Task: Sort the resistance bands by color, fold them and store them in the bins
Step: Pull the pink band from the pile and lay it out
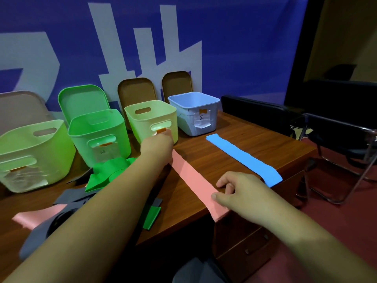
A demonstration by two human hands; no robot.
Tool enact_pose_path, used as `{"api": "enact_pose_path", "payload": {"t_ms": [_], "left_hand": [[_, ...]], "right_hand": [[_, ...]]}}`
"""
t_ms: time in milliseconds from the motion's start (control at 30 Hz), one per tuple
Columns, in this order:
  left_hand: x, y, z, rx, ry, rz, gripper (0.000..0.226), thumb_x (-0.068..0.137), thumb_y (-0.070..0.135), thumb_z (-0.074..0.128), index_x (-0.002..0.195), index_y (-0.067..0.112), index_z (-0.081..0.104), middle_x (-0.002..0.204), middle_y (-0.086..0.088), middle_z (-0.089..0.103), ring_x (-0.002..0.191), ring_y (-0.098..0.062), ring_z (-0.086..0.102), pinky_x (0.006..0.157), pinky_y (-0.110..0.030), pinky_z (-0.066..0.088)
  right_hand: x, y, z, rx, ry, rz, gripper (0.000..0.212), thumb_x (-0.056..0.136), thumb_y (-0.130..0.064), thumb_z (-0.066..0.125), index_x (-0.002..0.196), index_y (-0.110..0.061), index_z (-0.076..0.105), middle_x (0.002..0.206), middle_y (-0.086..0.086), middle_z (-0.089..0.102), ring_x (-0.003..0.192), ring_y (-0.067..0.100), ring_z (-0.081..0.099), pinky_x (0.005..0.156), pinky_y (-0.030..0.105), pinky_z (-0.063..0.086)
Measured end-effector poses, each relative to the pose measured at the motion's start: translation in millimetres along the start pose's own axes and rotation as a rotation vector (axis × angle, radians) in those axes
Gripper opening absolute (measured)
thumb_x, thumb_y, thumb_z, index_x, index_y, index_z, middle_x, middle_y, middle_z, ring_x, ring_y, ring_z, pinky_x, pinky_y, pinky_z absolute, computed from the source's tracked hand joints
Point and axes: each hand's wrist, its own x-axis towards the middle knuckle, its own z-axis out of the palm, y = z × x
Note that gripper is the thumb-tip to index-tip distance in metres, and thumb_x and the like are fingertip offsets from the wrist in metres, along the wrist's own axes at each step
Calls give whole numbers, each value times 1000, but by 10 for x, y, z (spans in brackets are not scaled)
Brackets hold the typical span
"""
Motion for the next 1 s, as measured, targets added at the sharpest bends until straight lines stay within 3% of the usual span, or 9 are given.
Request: {"api": "enact_pose_path", "payload": {"t_ms": [133, 233, 333, 467, 567, 700, 800, 867, 1000], "left_hand": [[-64, -200, -264, -267, -34, 43, 24, 97, 36, 69, 113, 18, 73, 90, -2, 67, 84, -22, 67, 79, -39, 62], [-249, -510, -465, -520, -73, 91, 21, 100, 39, 66, 99, 21, 77, 90, 0, 75, 81, -19, 72, 73, -35, 60], [-563, -949, -565, -627, -34, 103, 25, 102, 39, 66, 88, 22, 78, 79, 5, 79, 72, -16, 76, 69, -32, 63], [-946, -1616, -357, -725, 29, 13, 26, 104, 34, 65, 87, 20, 77, 80, 6, 80, 66, -14, 76, 67, -32, 61], [-1157, -2064, -104, -657, 64, -81, 24, 103, 35, 66, 87, 22, 78, 77, 3, 77, 69, -17, 72, 72, -33, 58], [-1394, -2458, 258, -570, 60, -122, 14, 101, 35, 68, 95, 26, 78, 86, 6, 75, 81, -19, 68, 72, -31, 50], [-1538, -2679, 575, -530, -75, -85, 14, 97, 28, 71, 109, 33, 76, 100, 9, 73, 96, -17, 69, 84, -32, 54], [-1616, -2787, 710, -605, -100, -100, 20, 94, 25, 74, 112, 33, 70, 104, 10, 71, 97, -16, 69, 89, -36, 57], [-1710, -2932, 741, -670, -37, -207, 38, 87, 37, 83, 111, 26, 56, 104, 4, 63, 93, -20, 64, 82, -38, 56]], "right_hand": [[43, -144, -5, -29, 59, -3, 23, 95, -53, 70, 110, -35, 69, 91, -11, 65, 84, 5, 63, 67, 22, 46], [65, -331, 61, 16, 45, -43, 15, 98, -50, 66, 104, -36, 69, 93, -13, 63, 82, 7, 64, 63, 23, 48], [81, -564, 230, 117, 43, -98, 11, 98, -46, 67, 95, -36, 71, 91, -13, 64, 69, 5, 67, 50, 19, 50], [168, -868, 578, 168, 61, -215, 15, 95, -43, 70, 85, -31, 73, 72, -15, 67, 64, 2, 60, 60, 24, 47], [257, -1160, 798, 195, 34, -301, 17, 95, -38, 69, 80, -30, 72, 67, -20, 66, 63, -1, 60, 55, 14, 40], [343, -1640, 984, 178, 10, -443, 17, 98, -35, 68, 85, -26, 75, 73, -12, 71, 67, 0, 64, 57, 16, 44], [419, -1981, 1134, 185, -54, -494, 17, 100, -32, 66, 88, -25, 76, 77, -6, 72, 64, 12, 69, 56, 32, 60], [512, -2164, 1245, 158, -95, -537, 16, 100, -32, 65, 90, -26, 77, 78, -6, 71, 68, 15, 68, 56, 38, 60], [767, -2439, 1490, 0, -153, -675, 13, 100, -30, 64, 97, -29, 76, 95, -10, 68, 89, 10, 64, 81, 35, 54]]}}
